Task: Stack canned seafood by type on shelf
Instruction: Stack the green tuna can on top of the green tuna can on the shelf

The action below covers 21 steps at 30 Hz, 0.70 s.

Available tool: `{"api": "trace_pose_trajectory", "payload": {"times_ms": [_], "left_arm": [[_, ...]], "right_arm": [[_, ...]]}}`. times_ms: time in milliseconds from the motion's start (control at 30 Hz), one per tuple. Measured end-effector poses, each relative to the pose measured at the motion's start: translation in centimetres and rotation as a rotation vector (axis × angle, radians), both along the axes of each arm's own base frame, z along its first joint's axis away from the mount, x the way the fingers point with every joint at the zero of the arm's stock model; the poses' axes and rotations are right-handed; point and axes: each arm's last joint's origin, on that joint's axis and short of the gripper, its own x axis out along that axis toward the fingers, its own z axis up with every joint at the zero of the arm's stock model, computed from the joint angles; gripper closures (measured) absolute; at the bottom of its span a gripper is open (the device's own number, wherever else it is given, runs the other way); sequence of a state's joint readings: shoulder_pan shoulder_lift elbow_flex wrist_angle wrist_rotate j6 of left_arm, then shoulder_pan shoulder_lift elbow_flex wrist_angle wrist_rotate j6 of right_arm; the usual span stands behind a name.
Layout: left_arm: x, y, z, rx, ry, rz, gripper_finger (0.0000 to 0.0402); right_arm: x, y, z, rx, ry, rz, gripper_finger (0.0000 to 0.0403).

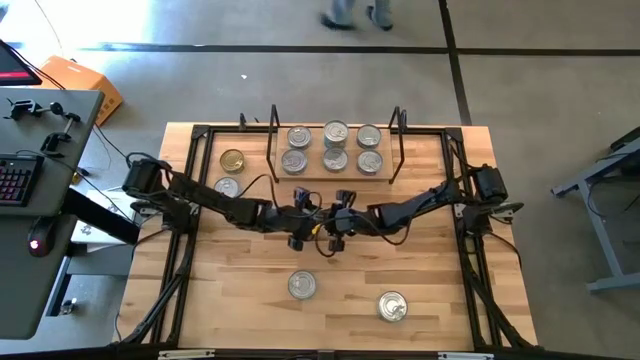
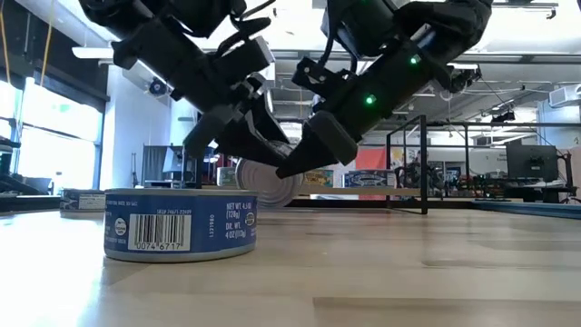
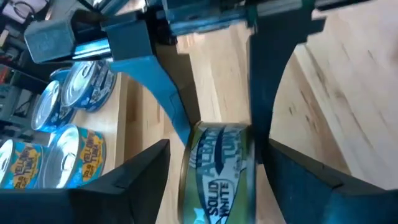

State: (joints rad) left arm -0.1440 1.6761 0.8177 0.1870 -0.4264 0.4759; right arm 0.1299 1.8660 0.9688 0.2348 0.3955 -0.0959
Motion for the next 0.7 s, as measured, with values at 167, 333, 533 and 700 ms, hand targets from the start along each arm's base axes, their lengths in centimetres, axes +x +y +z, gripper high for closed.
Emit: {"api": "trace_pose_trajectory", "payload": {"times_ms": [167, 333, 533, 700], "left_arm": [[-0.1, 0.0, -0.1, -0.005, 0.01, 0.007, 0.0196], [-0.2, 0.0, -0.2, -0.026, 0.027, 0.013, 0.0278], [-0.8, 0.2, -0.6, -0.051, 0.07, 0.107, 0.0279], [-1.4, -0.5, -0.2, -0.051, 0.056, 0.162, 0.0279]], "right_arm": [[0.0, 0.1, 0.0, 0.005, -0.003, 0.015, 0.0282], [0.0, 0.2, 0.0, 0.042, 0.004, 0.047, 0.0255], [-0.9, 0.1, -0.3, 0.081, 0.098, -0.002, 0.0164], [-2.2, 1.0, -1.5, 0.062, 0.148, -0.05, 0.0155]]}}
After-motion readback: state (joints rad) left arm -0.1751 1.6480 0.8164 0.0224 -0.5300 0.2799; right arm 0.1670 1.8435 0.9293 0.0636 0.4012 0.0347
